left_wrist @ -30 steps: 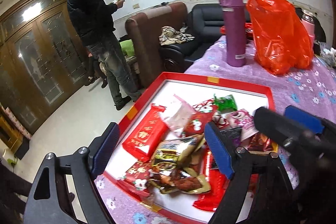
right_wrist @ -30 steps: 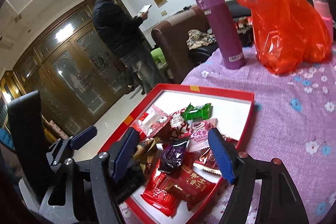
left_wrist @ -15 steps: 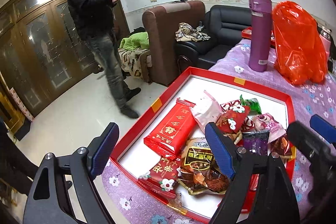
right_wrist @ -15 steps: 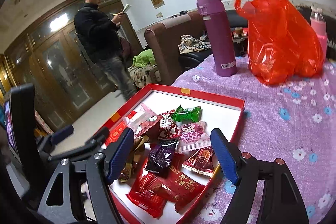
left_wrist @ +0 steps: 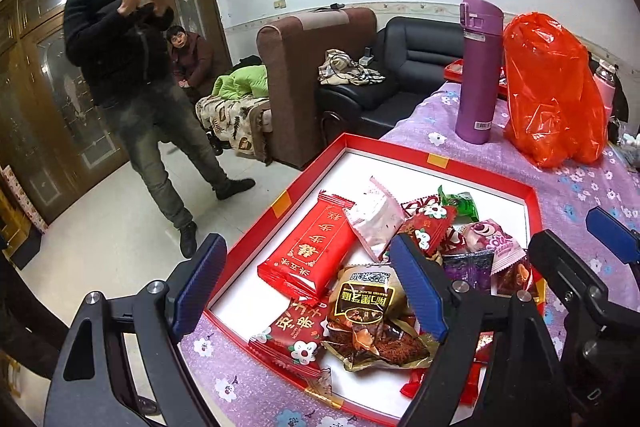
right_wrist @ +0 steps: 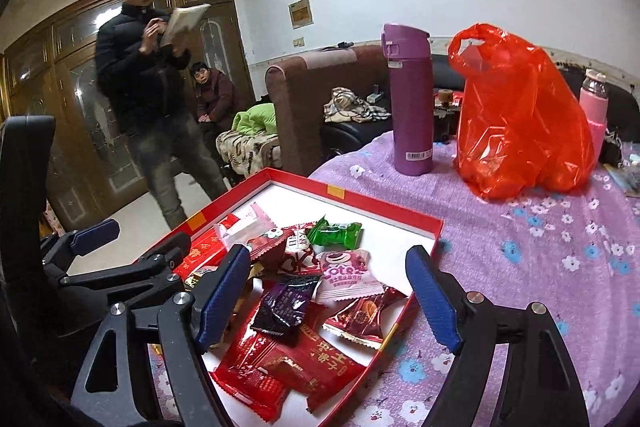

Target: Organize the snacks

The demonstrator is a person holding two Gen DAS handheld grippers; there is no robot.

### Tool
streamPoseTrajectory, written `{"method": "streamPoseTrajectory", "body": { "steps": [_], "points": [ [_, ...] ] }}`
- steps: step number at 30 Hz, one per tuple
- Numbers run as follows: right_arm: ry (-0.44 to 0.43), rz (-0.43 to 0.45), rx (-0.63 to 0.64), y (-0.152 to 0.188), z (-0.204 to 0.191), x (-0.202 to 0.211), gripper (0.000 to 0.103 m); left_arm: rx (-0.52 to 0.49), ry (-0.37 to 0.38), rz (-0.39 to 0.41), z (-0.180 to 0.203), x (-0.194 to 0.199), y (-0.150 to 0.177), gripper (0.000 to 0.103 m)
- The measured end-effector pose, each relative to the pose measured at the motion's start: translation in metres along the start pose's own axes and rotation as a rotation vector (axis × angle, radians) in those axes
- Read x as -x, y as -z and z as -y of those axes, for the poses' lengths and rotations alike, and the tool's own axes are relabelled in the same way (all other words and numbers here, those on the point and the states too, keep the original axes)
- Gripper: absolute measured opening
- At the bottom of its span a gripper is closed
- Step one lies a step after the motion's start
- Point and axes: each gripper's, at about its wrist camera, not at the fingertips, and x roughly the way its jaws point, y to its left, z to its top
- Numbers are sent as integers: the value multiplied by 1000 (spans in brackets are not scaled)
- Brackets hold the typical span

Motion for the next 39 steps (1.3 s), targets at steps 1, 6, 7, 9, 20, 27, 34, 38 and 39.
{"method": "streamPoseTrajectory", "body": {
  "steps": [1,6,7,9,20,27,34,38,39],
  "points": [
    [3,3,4,0,-1,0,81,-1,-2,0,0,1,0,85],
    [20,22,25,1,-3,3,82,4,-10,-3,-3,0,0,85],
    [21,25,28,1,-4,3,82,4,-9,-4,-3,-1,0,85],
    [24,30,34,1,-5,4,82,2,-11,-6,-4,-1,1,85],
    [34,37,59,2,-8,4,82,8,-10,-15,-8,-4,2,85],
    [37,44,67,2,-10,6,83,7,4,-19,-12,-3,3,85],
    [38,42,67,2,-9,5,84,-19,29,-10,-14,1,3,85],
    [39,39,73,4,-10,5,84,-36,50,-15,-11,2,6,85],
    [40,38,75,4,-10,5,84,-40,53,-18,-11,2,7,85]
  ]
}}
